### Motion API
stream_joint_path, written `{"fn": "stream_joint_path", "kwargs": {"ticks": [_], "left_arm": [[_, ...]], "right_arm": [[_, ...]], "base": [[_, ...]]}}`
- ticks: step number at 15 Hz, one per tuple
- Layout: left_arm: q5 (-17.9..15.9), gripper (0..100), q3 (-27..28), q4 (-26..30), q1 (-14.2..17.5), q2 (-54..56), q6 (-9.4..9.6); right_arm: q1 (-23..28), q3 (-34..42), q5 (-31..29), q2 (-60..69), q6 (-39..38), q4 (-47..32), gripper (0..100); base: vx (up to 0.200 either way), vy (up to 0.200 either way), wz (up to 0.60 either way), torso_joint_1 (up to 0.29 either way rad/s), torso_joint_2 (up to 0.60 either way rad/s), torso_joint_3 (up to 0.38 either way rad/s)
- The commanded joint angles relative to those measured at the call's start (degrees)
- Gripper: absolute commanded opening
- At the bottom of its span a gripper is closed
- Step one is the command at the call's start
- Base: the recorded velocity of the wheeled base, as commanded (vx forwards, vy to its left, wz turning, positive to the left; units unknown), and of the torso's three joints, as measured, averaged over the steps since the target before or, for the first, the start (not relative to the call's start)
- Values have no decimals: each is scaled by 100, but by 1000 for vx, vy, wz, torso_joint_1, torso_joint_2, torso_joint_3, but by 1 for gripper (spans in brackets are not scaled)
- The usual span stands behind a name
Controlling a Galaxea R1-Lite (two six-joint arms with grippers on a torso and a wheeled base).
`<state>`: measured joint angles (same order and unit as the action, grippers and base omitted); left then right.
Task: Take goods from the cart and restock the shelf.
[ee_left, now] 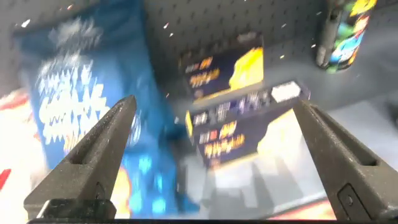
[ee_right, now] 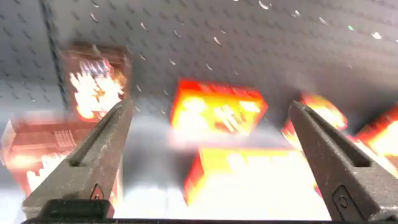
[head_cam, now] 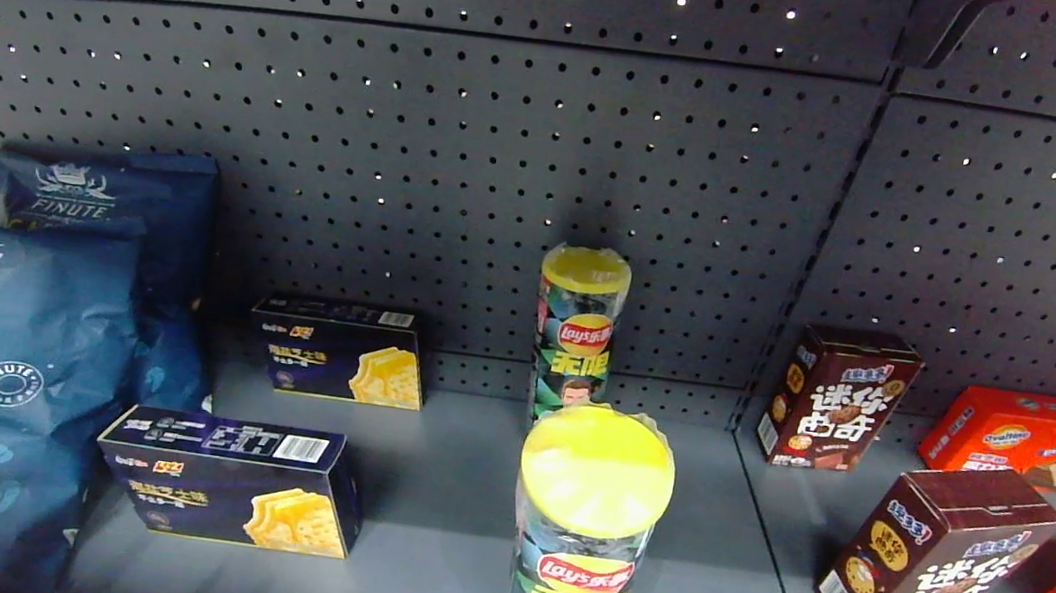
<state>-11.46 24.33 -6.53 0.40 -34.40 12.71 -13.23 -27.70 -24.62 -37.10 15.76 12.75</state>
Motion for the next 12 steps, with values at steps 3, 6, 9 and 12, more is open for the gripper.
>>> {"fn": "stream_joint_path", "kwargs": {"ticks": [3, 6, 9, 12], "left_arm": [[311, 100, -570, 548, 56, 1190, -32], [443, 100, -579, 618, 83, 1296, -23], [1040, 100, -579, 618, 74, 1322, 3], [1322, 100, -631, 891, 74, 1586, 293]], "right_arm": [[-382, 599, 89, 1504, -319, -590, 100], [-128, 1012, 89, 1688, -706, -581, 100], [1507, 1451, 10, 1644, -1822, -537, 100], [3072, 2163, 538, 2435, -2068, -634, 100]], "base": [[0, 0, 0, 0, 0, 0], [0, 0, 0, 0, 0, 0], [0, 0, 0, 0, 0, 0], [0, 0, 0, 0, 0, 0]]}}
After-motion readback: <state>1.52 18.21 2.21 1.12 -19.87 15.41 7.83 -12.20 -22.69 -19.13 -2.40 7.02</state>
